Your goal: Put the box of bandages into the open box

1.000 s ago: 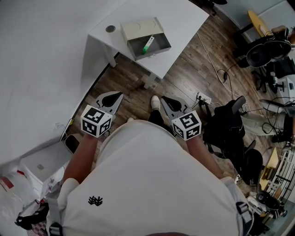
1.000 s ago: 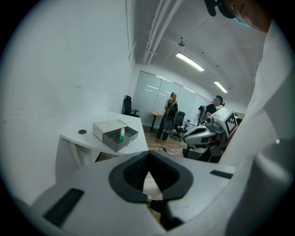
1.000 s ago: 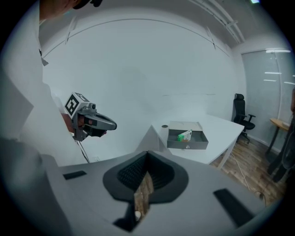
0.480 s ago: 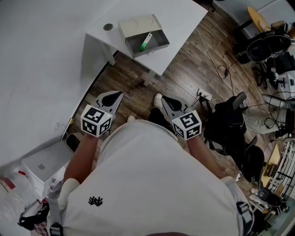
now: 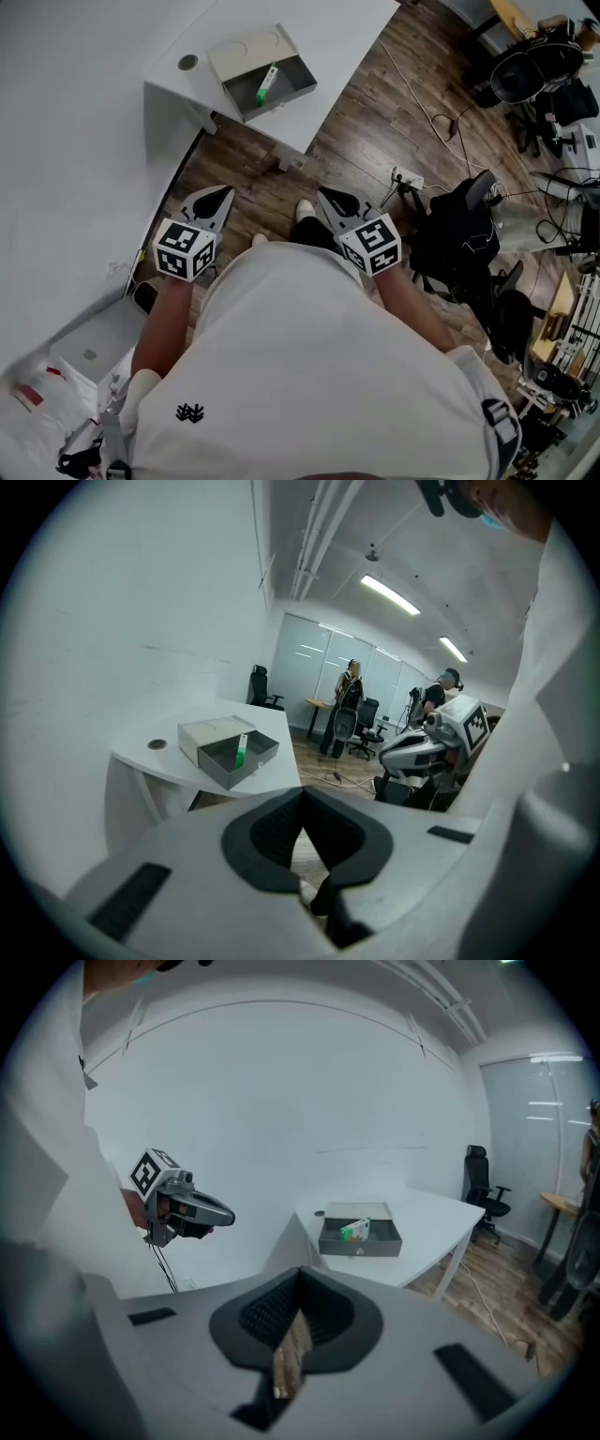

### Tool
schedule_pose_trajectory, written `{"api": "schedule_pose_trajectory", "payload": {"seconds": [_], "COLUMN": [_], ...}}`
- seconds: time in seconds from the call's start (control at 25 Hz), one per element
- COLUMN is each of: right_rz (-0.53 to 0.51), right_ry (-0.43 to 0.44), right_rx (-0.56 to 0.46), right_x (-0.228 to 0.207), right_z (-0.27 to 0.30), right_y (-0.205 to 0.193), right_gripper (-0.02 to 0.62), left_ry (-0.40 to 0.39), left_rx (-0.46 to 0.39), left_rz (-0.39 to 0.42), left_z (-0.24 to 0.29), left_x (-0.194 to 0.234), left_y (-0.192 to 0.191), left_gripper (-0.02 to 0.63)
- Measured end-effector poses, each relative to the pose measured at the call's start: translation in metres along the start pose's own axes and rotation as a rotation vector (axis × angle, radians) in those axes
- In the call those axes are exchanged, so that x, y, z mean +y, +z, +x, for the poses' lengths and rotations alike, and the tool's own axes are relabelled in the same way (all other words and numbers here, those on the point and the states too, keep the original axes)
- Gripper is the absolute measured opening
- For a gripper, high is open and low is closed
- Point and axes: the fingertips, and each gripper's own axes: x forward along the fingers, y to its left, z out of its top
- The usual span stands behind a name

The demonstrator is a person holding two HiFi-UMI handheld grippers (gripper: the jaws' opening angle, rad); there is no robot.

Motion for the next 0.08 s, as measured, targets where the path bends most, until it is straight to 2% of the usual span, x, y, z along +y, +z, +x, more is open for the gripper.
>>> {"api": "schedule_pose_trajectory", "payload": {"seconds": [0.08], "right_rz": [0.003], "right_ry": [-0.005], "right_rx": [-0.004], "right_x": [-0.0131], "right_z": [0.0011], "right_y": [0.001], "right_gripper": [0.006], "left_ry": [0.004], "left_rx": [-0.003], "left_rz": [0.01], "left_z": [0.0114], "left_x": [-0.0003], "left_y": [0.0078], "left_gripper": [0.006]}}
